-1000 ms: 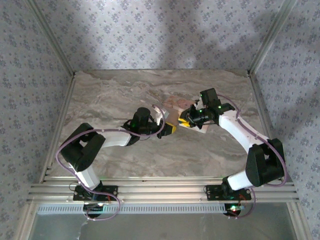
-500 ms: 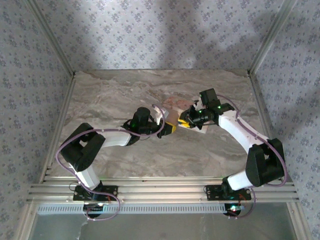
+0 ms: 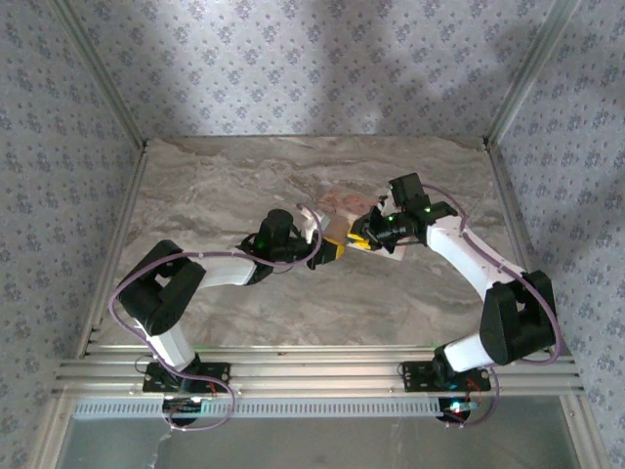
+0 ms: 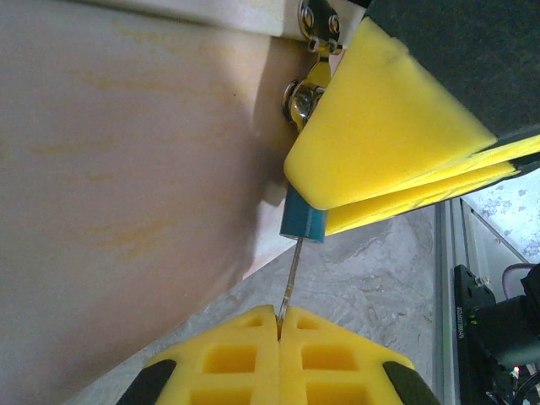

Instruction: Unlock the padlock with the key

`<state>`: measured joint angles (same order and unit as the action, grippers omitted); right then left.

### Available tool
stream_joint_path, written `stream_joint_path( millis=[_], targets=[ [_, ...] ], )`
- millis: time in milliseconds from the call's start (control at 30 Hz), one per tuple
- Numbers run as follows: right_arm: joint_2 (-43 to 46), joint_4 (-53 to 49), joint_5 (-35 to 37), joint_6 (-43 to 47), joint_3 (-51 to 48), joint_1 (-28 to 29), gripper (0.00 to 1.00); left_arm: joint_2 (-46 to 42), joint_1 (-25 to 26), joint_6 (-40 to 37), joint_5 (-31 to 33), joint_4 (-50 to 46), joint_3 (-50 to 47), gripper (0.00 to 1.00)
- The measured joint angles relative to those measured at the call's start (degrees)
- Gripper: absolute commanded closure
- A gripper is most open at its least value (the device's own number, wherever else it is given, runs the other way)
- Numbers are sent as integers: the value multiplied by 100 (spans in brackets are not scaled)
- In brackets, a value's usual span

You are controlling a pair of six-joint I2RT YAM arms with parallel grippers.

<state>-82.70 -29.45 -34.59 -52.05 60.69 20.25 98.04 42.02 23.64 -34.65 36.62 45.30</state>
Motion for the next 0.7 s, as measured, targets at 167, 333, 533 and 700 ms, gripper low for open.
stream_joint_path(
  millis=[167,333,533,700],
  targets=[
    [0,0,72,46,0,44,100,-15,0,42,24,-103,15,100],
    [0,-2,125,72,0,83,100,-109,11,87,138,-367,87,100],
    [0,9,129,133,0,144,100,-157,39,334,232,-240,81,100],
    [2,33,72,236,0,144,100,-42,-28,758,28,229,-7,100]
  ],
)
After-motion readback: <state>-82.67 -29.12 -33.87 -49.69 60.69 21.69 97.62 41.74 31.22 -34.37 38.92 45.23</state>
